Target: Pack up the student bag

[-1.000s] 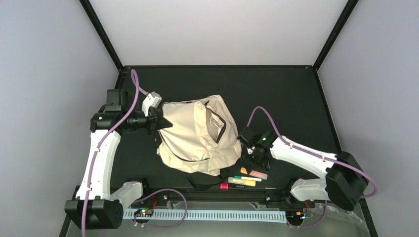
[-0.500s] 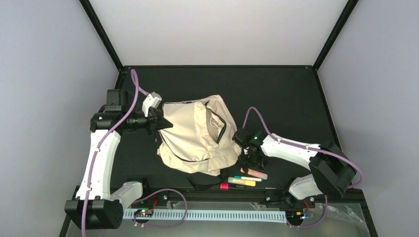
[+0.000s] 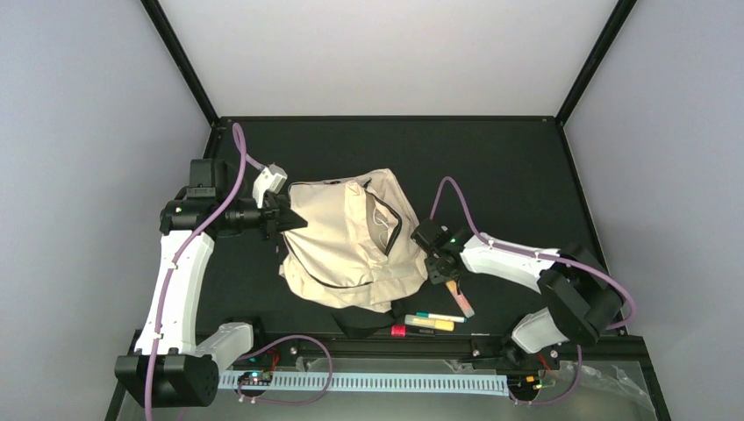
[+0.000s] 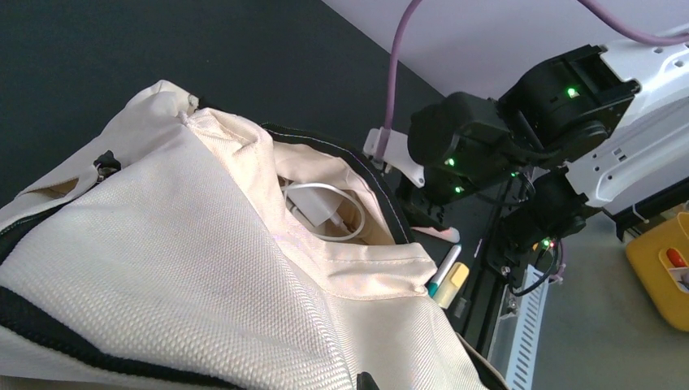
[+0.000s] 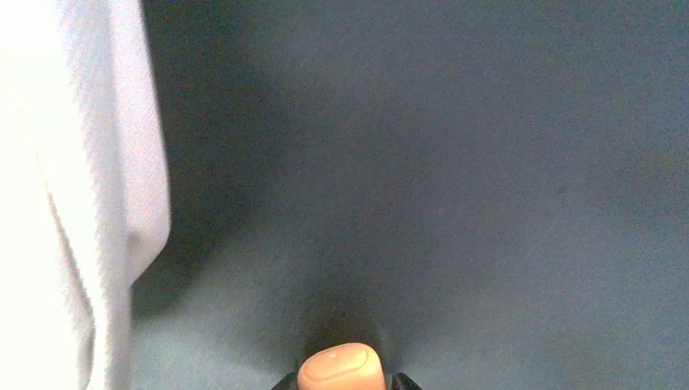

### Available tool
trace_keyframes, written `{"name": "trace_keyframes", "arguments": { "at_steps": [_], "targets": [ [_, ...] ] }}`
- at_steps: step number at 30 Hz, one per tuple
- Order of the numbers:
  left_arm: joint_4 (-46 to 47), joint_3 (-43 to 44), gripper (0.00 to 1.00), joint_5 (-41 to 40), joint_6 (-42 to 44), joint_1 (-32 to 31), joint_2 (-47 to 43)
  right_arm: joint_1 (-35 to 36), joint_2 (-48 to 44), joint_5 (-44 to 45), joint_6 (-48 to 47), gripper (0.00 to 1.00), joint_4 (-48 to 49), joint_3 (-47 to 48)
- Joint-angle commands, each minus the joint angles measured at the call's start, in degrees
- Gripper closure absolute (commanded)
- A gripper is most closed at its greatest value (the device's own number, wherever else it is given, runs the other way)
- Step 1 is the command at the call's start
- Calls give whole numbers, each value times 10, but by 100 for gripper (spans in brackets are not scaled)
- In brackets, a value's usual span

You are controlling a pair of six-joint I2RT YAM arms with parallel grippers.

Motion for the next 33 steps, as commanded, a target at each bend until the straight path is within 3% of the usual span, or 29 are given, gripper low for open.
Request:
{"name": "trace_keyframes", "arguments": {
  "at_steps": [1, 3, 7, 10, 13, 17, 22, 26, 30, 33],
  "targets": [
    [6, 26, 98, 46, 15, 5, -13, -34, -11, 29, -12, 73, 54, 1],
    [5, 24, 98, 45, 17, 5, -15, -37, -15, 27, -21, 79, 60, 6],
    [5, 23, 98, 44, 17, 5, -16, -40, -29, 40, -31, 81, 44, 22],
    [5, 24, 98, 44, 18, 5, -14, -44, -34, 30, -27, 68, 28, 19],
    [5, 25, 98, 44, 18, 5, -12, -44, -43, 2, 0, 44, 6, 6],
    [4, 25, 98, 45, 19, 5, -11, -44, -68, -40, 39, 39, -12, -33],
    [3, 30, 98, 49, 19, 4, -8, -43, -61, -85, 65, 49, 2, -63],
    [2, 31, 99, 50, 19, 5, -7, -42, -44, -51, 61, 62, 0, -51],
    [0, 31, 98, 49, 19, 5, -9, -42, -52, -24, 53, 83, -9, -32],
    [0, 30, 98, 49, 20, 4, -10, -42, -80, 22, 44, 88, -38, -8]
  ]
}}
